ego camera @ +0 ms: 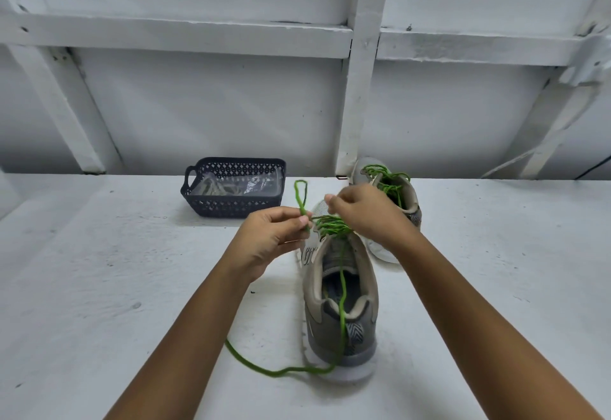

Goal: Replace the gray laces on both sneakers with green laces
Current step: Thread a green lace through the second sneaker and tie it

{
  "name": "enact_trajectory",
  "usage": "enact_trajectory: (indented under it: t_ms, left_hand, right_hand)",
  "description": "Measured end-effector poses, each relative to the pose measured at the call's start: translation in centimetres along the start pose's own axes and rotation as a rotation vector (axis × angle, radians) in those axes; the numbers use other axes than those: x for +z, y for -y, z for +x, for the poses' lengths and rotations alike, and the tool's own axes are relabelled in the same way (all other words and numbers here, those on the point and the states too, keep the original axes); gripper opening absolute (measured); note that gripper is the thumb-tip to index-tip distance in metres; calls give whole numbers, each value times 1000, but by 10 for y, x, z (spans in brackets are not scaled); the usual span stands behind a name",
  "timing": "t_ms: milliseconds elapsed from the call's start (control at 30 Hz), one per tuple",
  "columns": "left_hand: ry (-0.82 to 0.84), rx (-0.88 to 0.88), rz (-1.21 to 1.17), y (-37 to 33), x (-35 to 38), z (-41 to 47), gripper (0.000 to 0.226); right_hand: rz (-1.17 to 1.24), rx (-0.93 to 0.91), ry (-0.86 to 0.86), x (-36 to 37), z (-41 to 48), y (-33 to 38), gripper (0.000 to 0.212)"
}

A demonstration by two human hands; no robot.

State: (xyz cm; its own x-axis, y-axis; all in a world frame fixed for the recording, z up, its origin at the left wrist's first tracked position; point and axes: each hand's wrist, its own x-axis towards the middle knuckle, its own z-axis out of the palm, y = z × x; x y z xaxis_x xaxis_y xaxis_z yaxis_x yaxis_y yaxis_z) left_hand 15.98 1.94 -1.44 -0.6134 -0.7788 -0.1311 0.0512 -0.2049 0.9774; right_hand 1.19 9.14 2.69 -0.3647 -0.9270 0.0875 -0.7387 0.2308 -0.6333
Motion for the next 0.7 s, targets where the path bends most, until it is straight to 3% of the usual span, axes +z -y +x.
enact_trajectory:
  t_ms: [200, 367, 533, 700]
  left_hand:
    - [-131, -12, -15, 18, 6, -3, 11]
    - [-170, 33, -3, 24, 13, -5, 12]
    - [-208, 69, -8, 27, 19, -5, 16]
    - [-230, 83, -25, 28, 23, -3, 17]
  right_hand:
    - [-281, 60, 165, 25, -10, -15, 48]
    - [16, 92, 126, 28, -11, -25, 50]
    - [368, 106, 122, 31, -18, -35, 32]
    - [456, 71, 93, 38, -20, -41, 34]
